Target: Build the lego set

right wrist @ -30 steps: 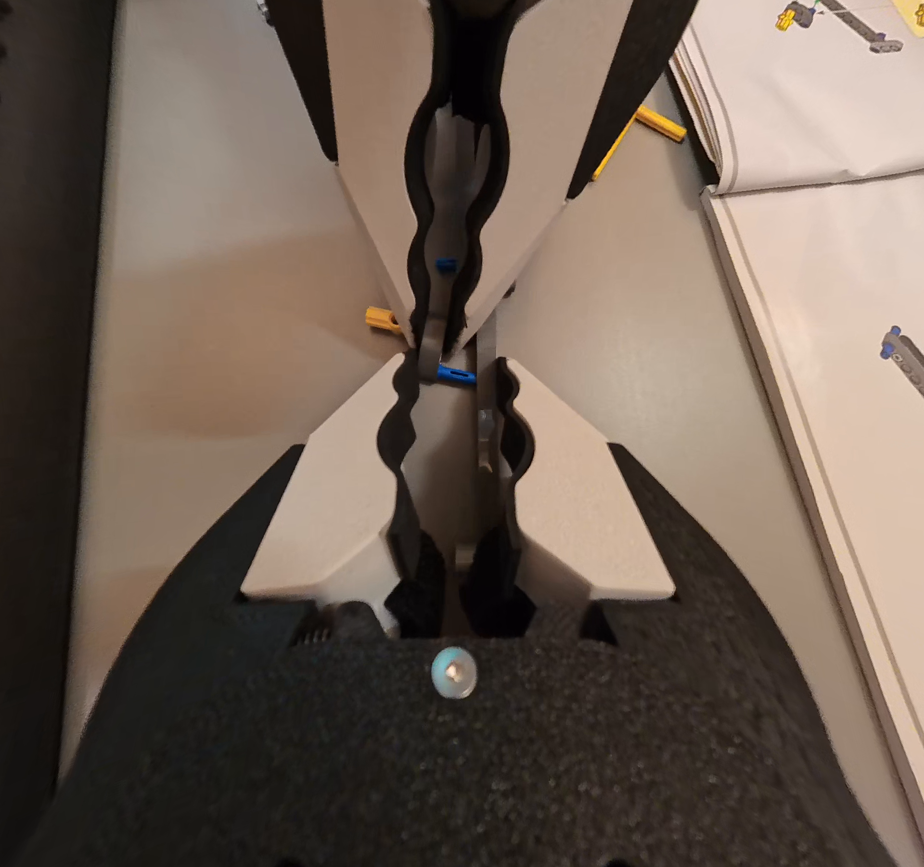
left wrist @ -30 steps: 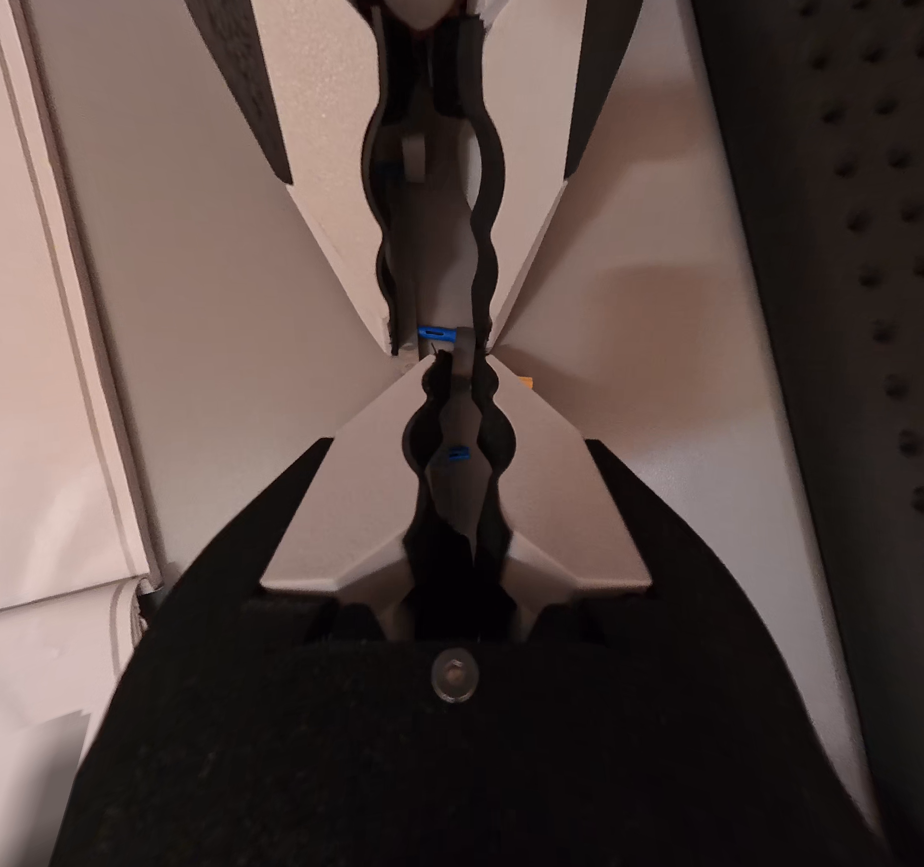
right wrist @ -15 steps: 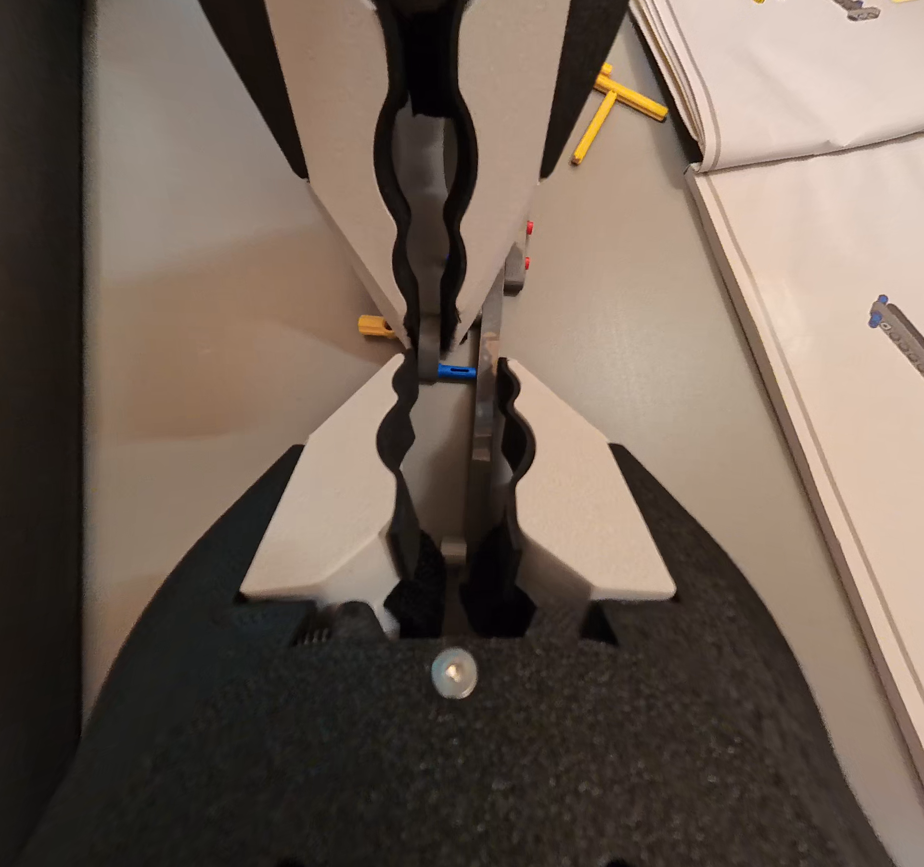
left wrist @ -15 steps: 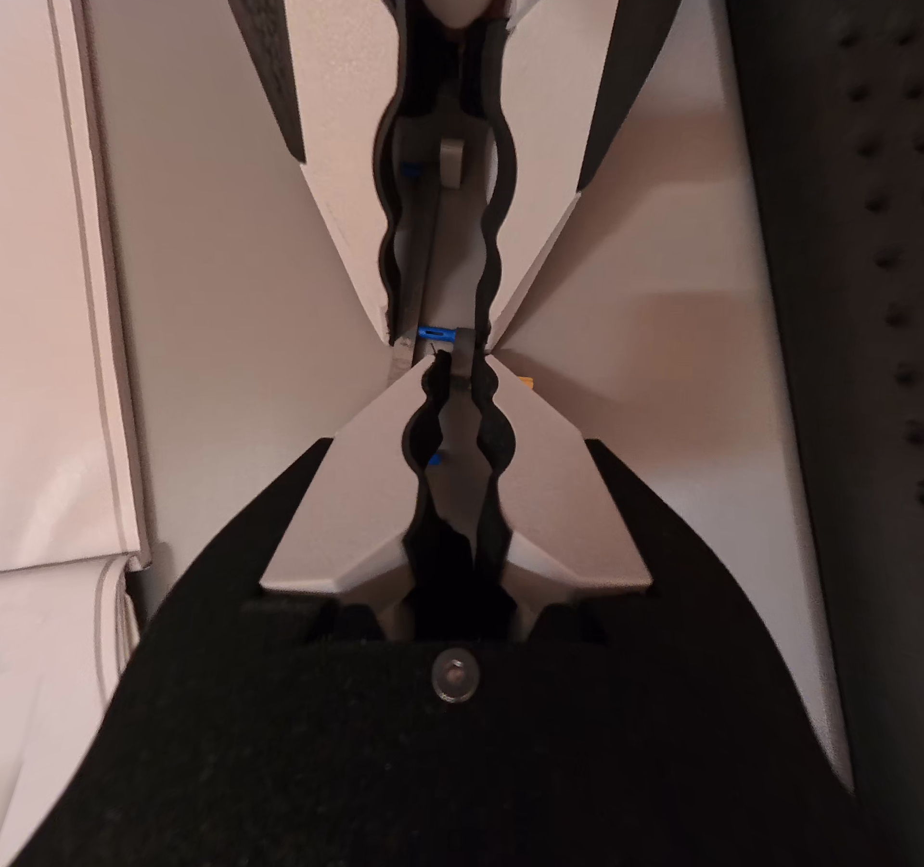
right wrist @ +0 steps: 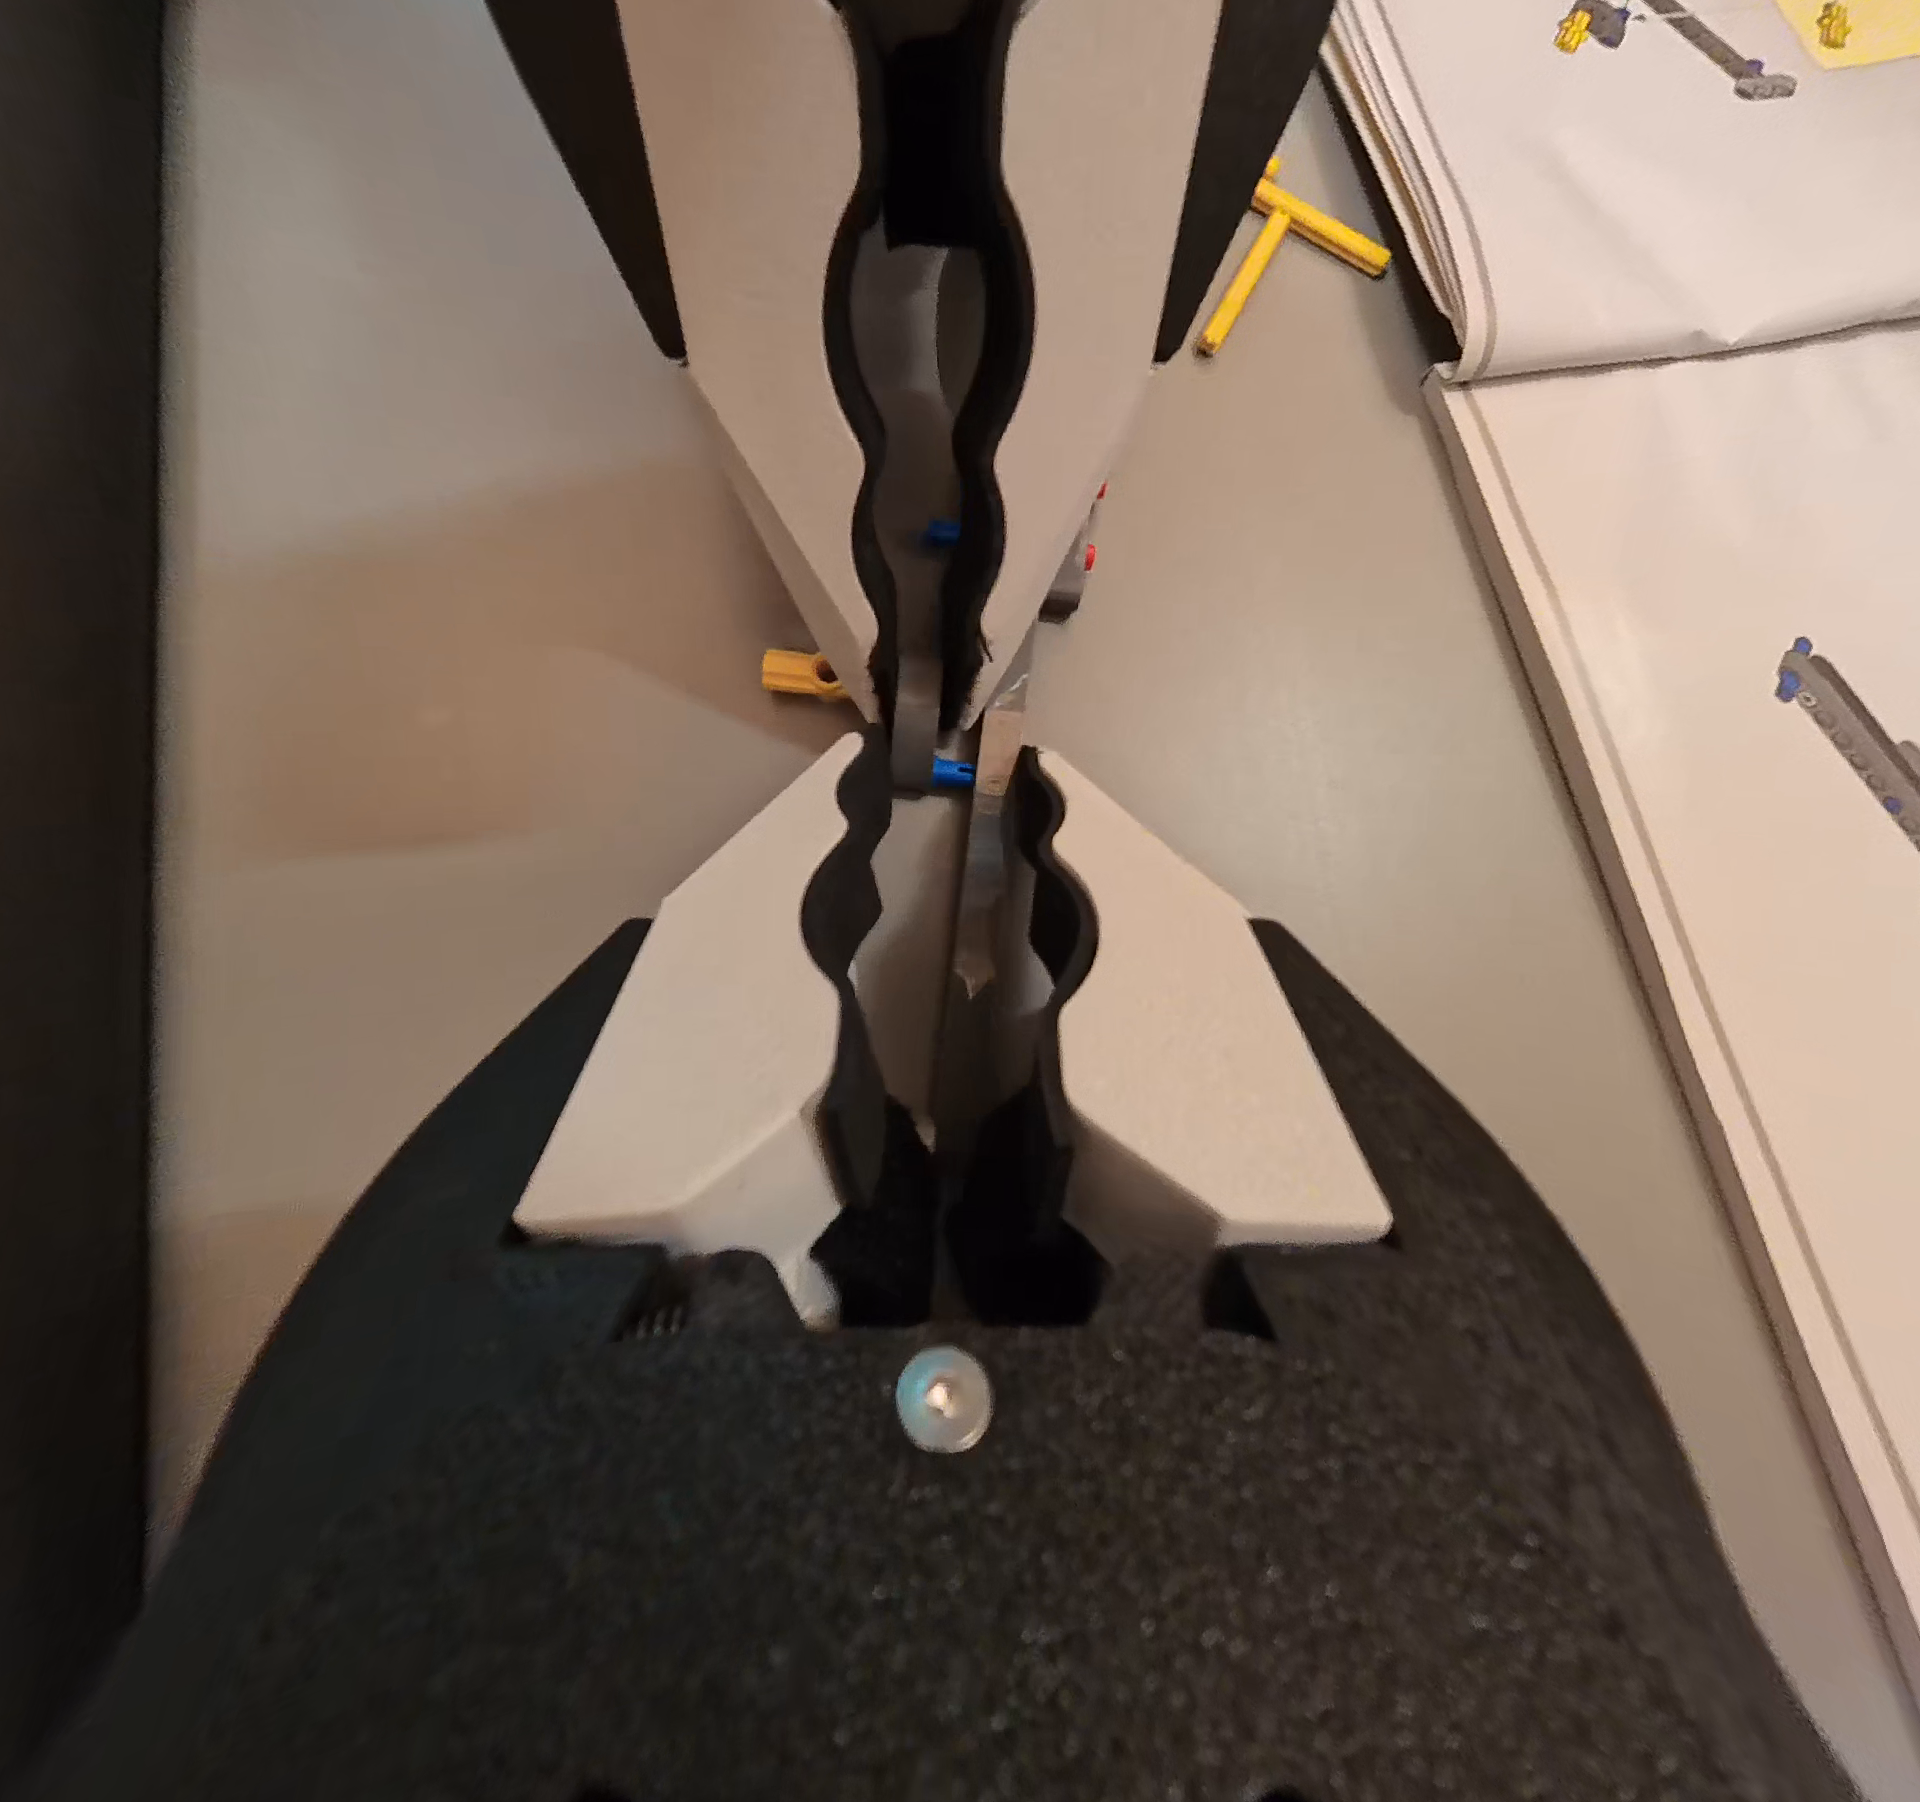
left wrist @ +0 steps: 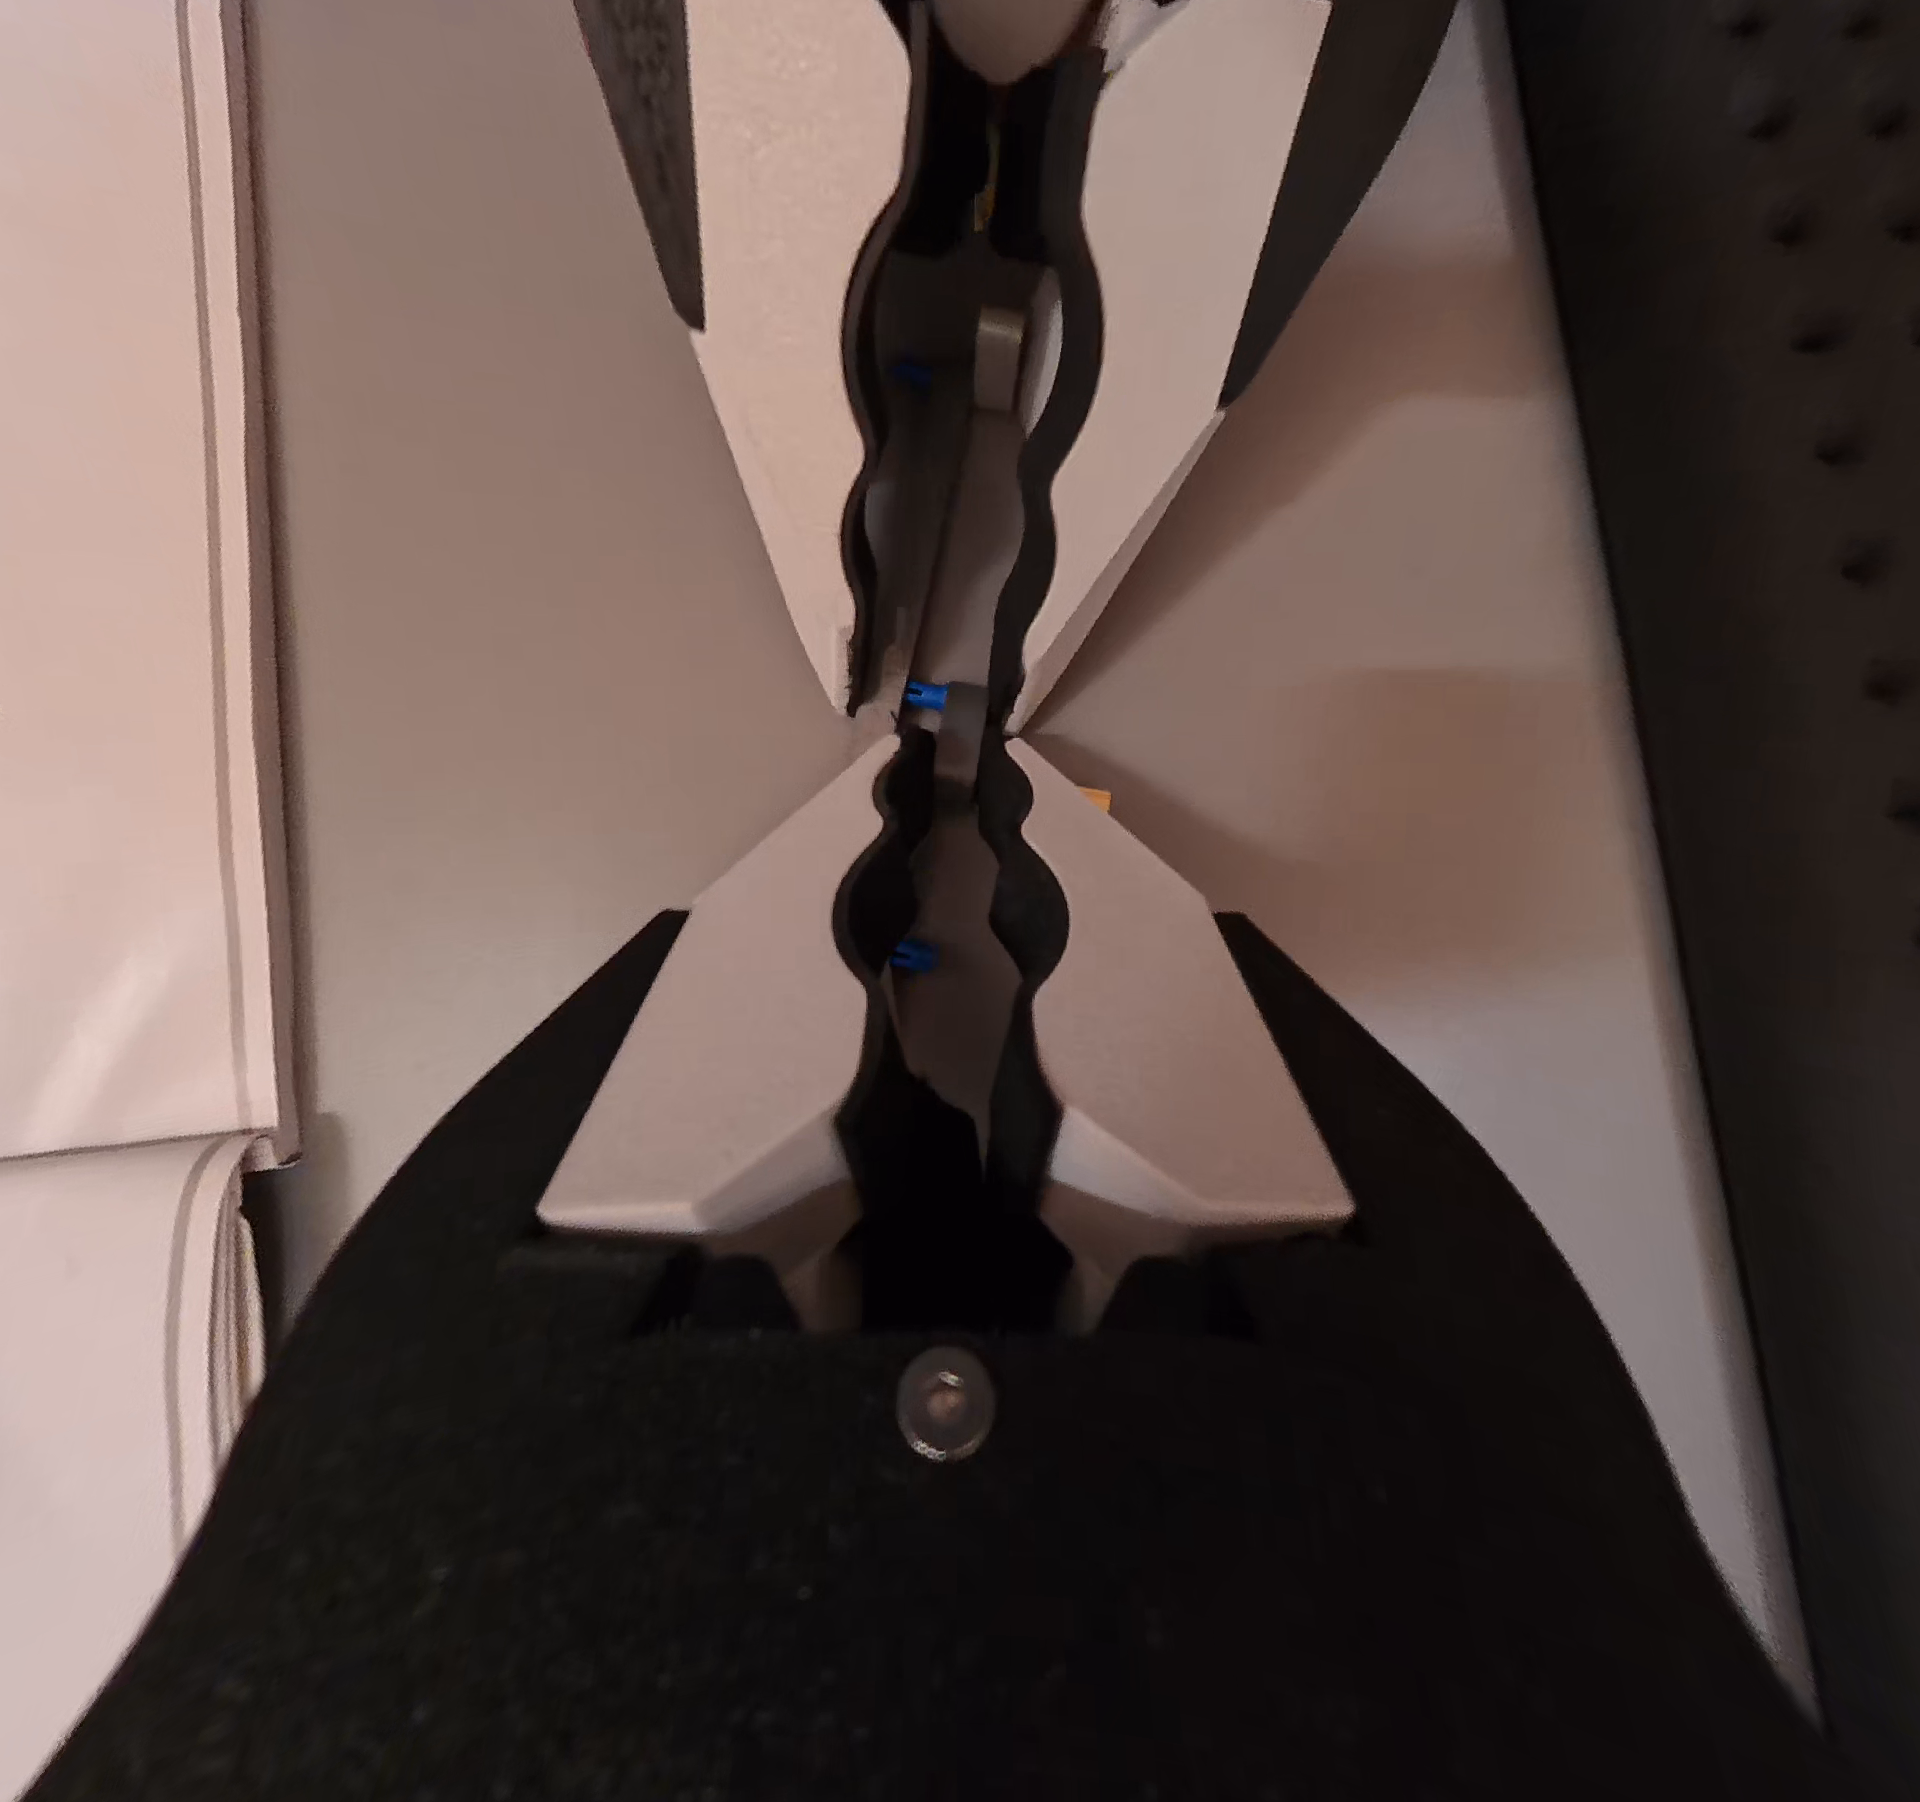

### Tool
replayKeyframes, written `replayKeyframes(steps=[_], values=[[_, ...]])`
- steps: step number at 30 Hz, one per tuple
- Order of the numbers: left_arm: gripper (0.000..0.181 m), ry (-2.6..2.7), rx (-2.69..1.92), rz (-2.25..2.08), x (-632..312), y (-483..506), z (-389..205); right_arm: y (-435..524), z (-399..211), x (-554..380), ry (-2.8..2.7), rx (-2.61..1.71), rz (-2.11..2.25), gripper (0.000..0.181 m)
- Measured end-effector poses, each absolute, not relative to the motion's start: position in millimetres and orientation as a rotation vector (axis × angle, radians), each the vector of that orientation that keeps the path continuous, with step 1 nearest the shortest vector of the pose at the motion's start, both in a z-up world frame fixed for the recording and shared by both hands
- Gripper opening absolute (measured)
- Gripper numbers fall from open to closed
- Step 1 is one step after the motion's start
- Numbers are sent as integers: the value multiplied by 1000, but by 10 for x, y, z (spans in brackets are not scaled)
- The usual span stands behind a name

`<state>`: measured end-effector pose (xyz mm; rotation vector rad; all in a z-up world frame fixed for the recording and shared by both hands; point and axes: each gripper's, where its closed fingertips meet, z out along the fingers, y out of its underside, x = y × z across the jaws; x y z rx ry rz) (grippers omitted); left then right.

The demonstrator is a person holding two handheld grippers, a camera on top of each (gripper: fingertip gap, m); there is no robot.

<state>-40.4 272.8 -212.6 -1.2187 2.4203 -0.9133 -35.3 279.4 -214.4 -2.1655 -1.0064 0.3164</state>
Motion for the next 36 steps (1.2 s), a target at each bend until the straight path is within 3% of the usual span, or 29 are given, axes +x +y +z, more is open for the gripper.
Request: replayKeyframes(steps=[4, 6, 12, 16, 20, 36], values=[[8, 2401, -1230, -916, -409, 2714, -2116, 2794, -2138, -352, -1025, -2141, 322, 24], [30, 2381, -1202, -965, -427, 2687, -2026, 2772, -2137, -352, -1041, -2137, 339, 24], [38, 2369, -1222, -893, -479, 2976, -2025, 2775, -2128, -350, -1098, -2102, 335, 24], [36, 2436, -1203, -861, -490, 2904, -2139, 2803, -2098, -353, -1050, -2113, 326, 29], [16, 2431, -1194, -852, -452, 2865, -2144, 2815, -2131, -379, -1047, -2146, 309, 24], [15, 2339, -1266, -891, -443, 2876, -2146, 2811, -2147, -351, -1025, -2178, 281, 22]])
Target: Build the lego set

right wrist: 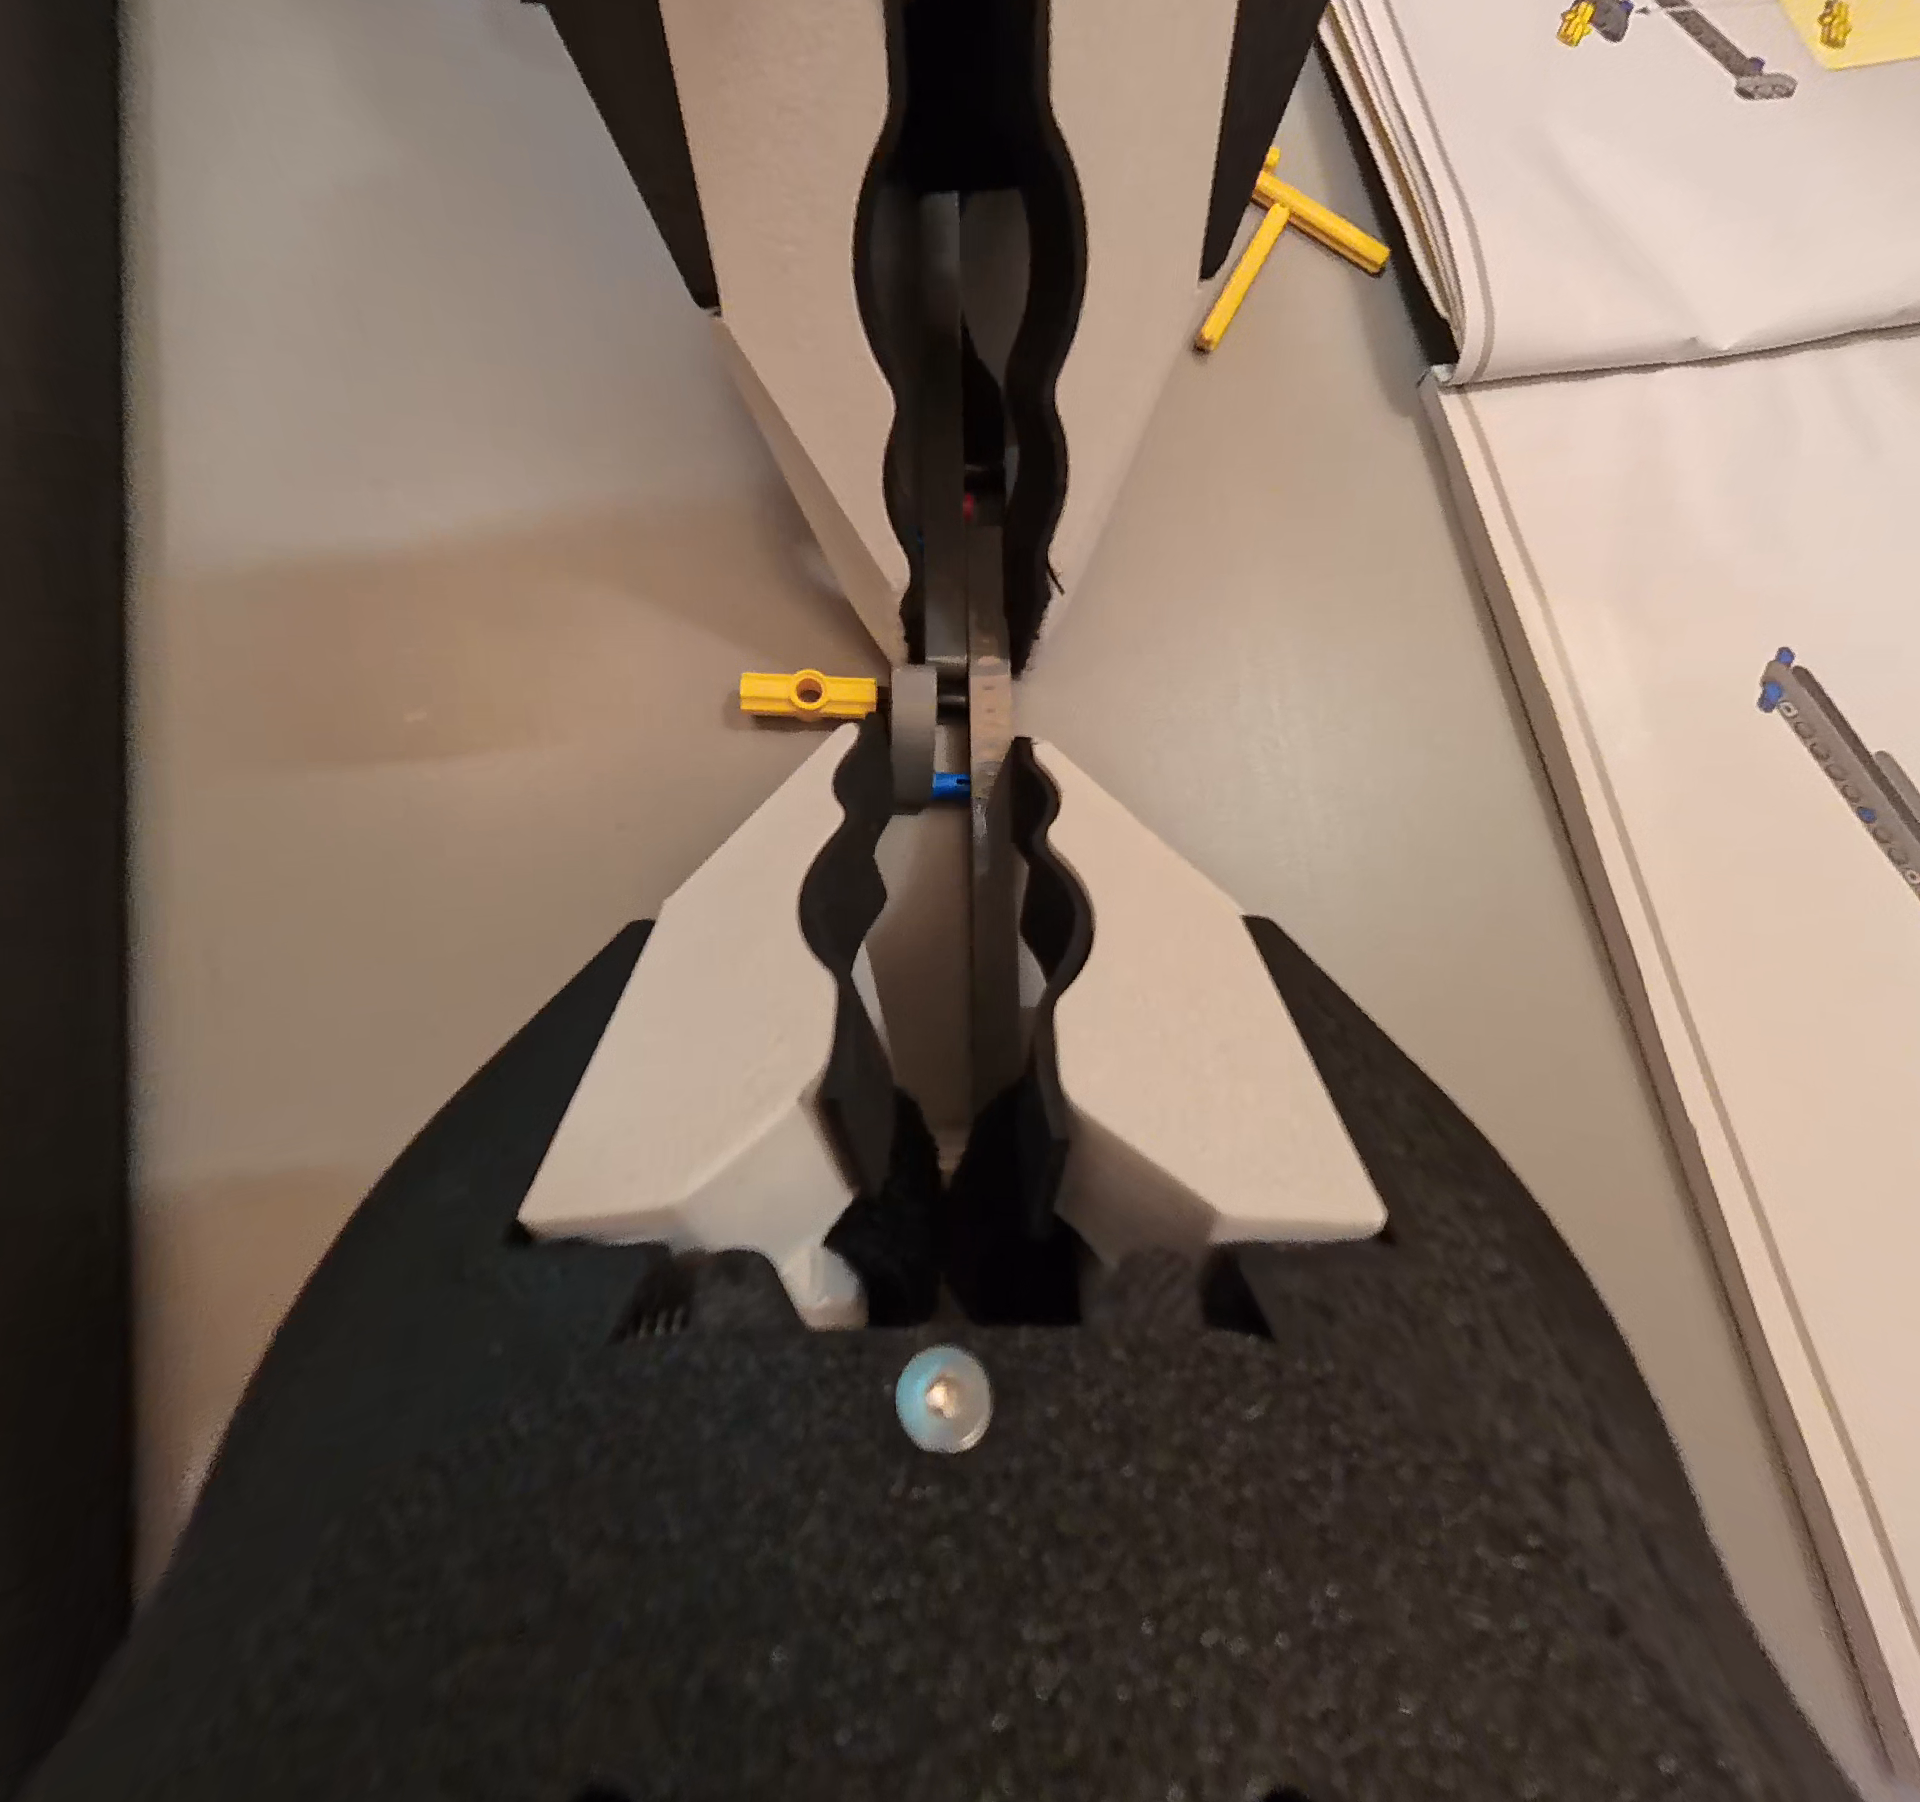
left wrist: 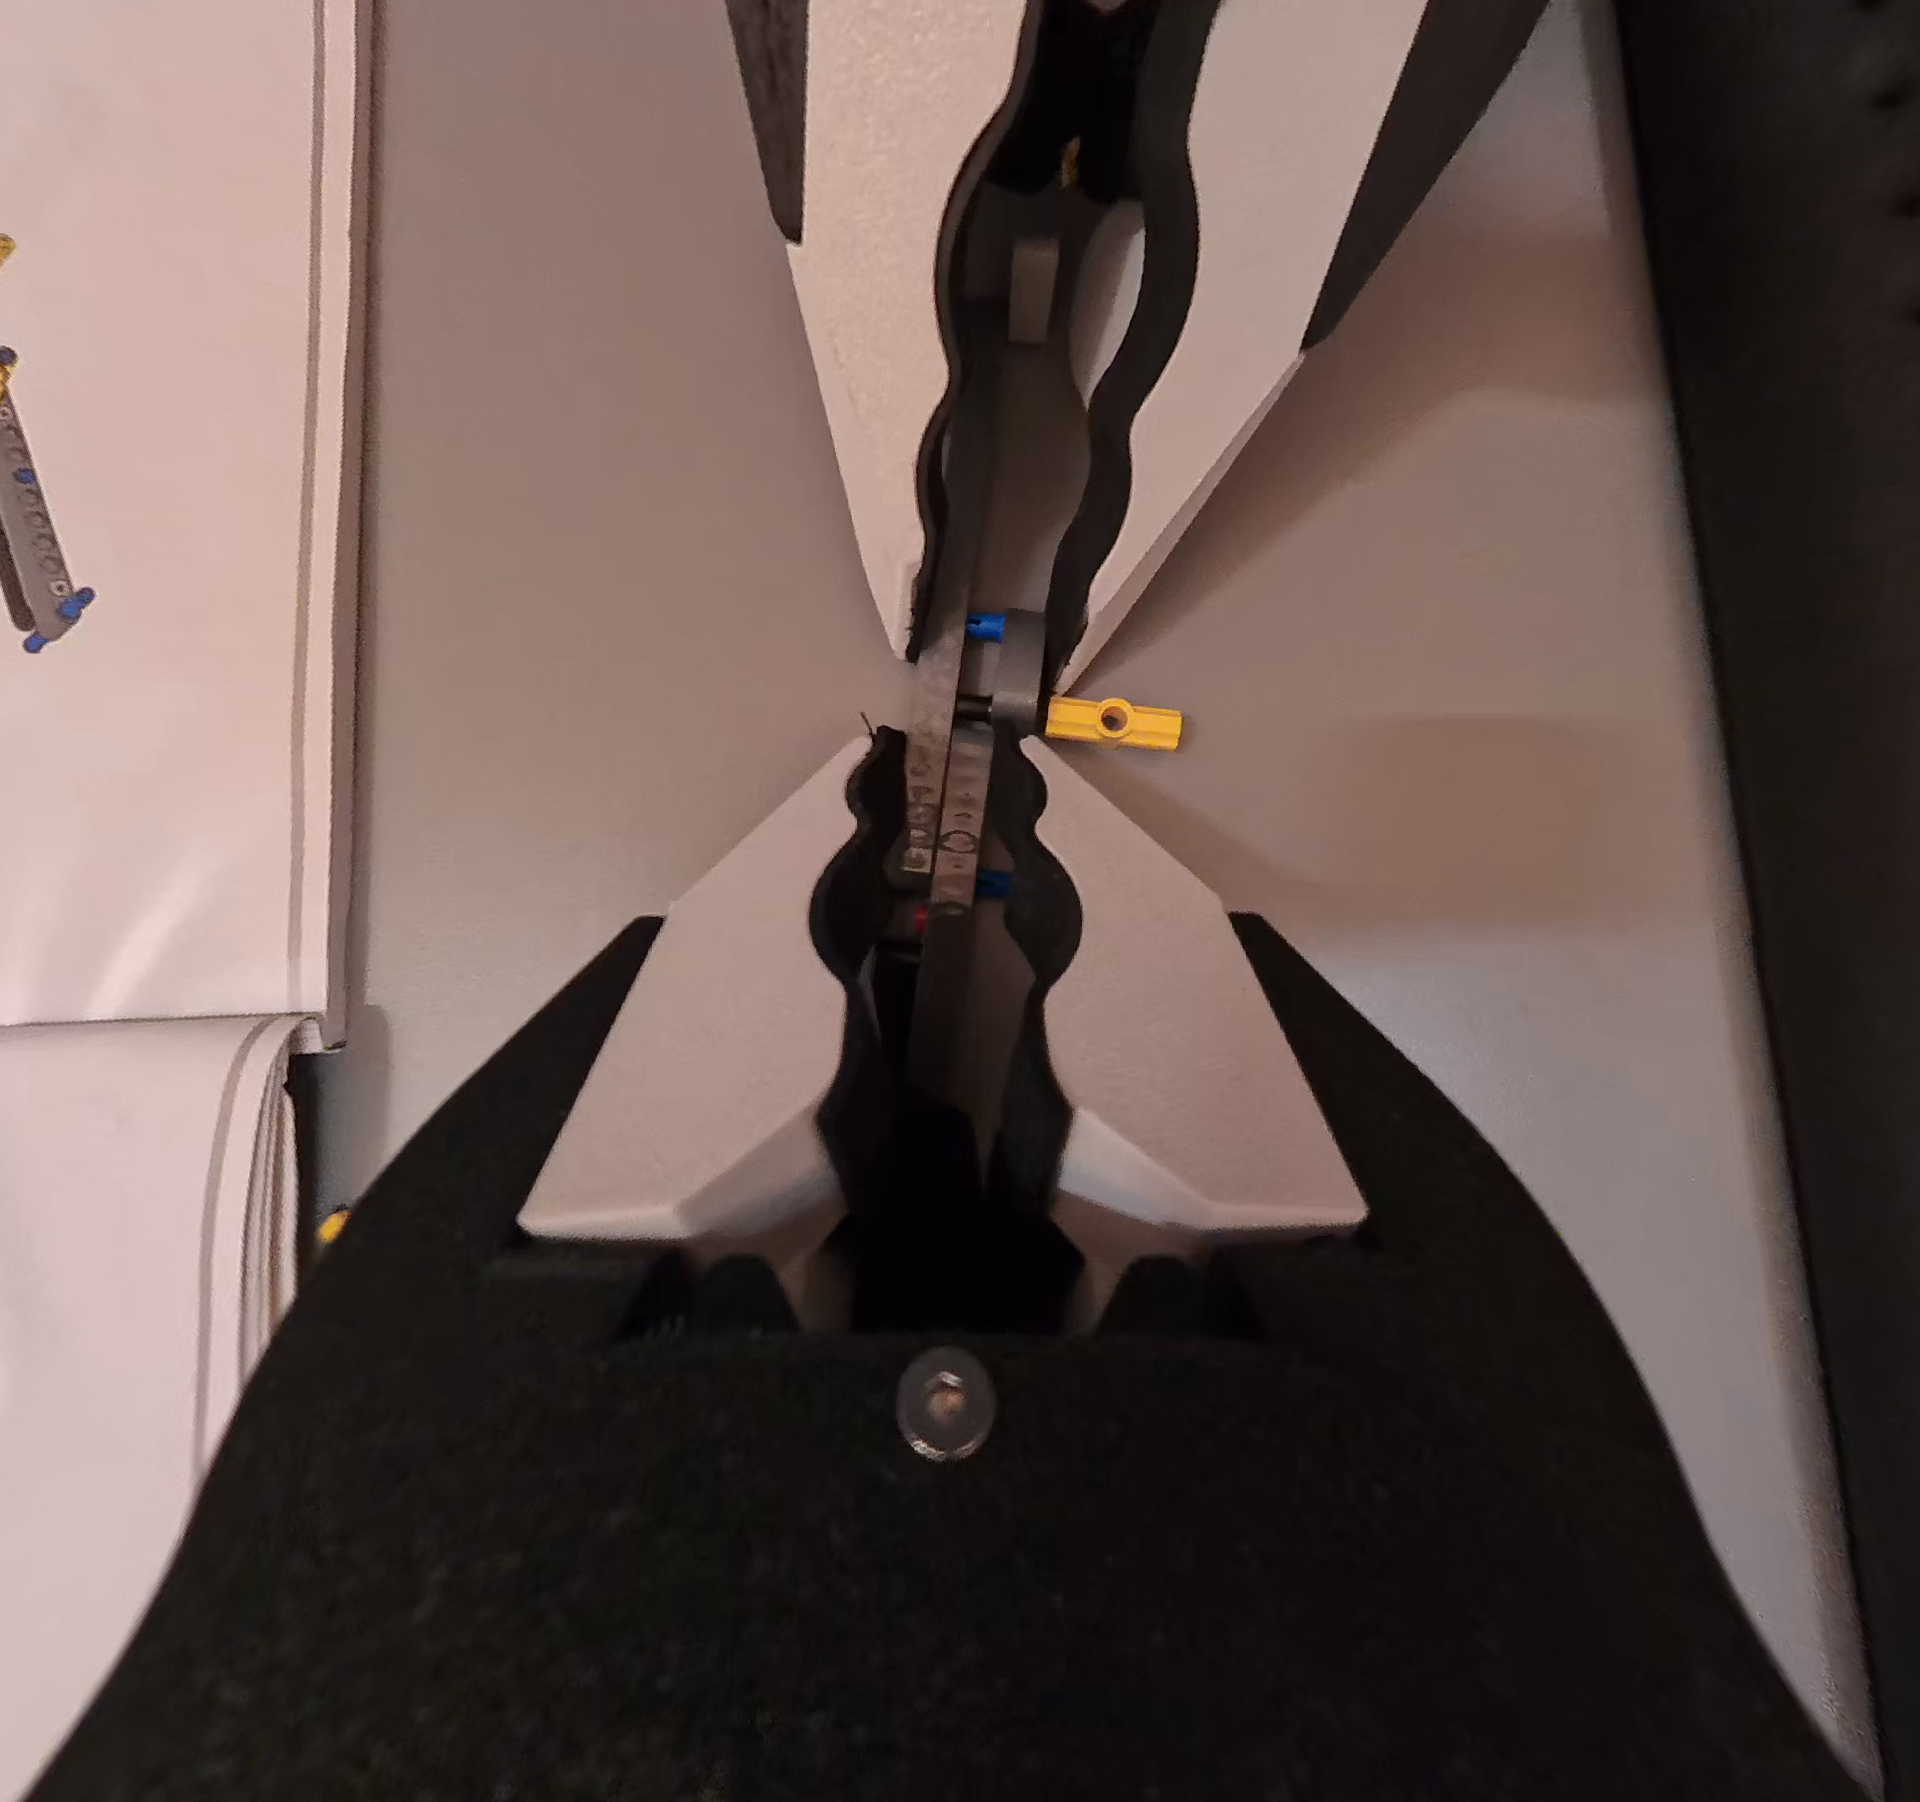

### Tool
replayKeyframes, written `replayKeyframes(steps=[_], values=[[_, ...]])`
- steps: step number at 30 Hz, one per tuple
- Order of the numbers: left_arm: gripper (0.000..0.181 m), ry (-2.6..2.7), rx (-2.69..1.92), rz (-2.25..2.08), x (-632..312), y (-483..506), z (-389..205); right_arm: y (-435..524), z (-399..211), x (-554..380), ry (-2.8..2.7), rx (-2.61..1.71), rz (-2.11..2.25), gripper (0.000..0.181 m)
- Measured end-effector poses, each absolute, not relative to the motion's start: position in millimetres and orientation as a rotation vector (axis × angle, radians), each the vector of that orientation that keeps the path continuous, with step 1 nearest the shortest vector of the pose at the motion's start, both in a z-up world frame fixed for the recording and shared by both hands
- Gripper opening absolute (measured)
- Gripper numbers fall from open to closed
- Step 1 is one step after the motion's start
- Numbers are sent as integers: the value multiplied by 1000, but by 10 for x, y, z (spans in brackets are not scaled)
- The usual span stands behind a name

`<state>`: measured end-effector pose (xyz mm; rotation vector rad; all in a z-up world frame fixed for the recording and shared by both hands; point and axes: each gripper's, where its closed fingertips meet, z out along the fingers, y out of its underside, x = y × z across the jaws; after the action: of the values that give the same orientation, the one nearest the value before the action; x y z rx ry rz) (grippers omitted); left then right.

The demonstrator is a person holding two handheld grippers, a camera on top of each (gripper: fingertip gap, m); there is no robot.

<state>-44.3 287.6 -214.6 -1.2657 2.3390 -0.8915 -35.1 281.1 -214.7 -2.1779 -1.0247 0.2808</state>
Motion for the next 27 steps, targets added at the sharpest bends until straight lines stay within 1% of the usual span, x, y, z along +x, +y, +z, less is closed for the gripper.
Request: replayKeyframes(steps=[2, 4, 6, 9, 11, 14, 19, 21, 24, 27], values=[[15, 2343, -1259, -889, -444, 2875, -2147, 2808, -2148, -349, -1041, -2169, 274, 22], [23, 2359, -1262, -938, -459, 2848, -2143, 2808, -2145, -356, -1046, -2152, 291, 22], [24, 2347, -1305, -1008, -457, 2837, -2130, 2813, -2138, -355, -1045, -2159, 254, 23], [49, 2380, -1336, -1099, -512, 2762, -2088, 2820, -2131, -334, -1029, -2158, 277, 23], [59, 2414, -1278, -1066, -539, 2722, -2104, 2814, -2132, -327, -1022, -2153, 309, 23], [62, 2420, -1175, -926, -505, 2699, -2152, 2807, -2131, -322, -1016, -2137, 333, 24], [65, 2394, -1207, -903, -434, 2646, -2158, 2804, -2134, -325, -1002, -2144, 342, 23], [62, 2385, -1211, -905, -418, 2661, -2157, 2781, -2135, -350, -1021, -2135, 347, 23], [50, 2378, -1188, -945, -415, 2651, -2152, 2791, -2135, -358, -1027, -2120, 337, 23], [50, 2376, -1187, -955, -416, 2650, -2153, 2790, -2134, -358, -1011, -2130, 338, 23]])
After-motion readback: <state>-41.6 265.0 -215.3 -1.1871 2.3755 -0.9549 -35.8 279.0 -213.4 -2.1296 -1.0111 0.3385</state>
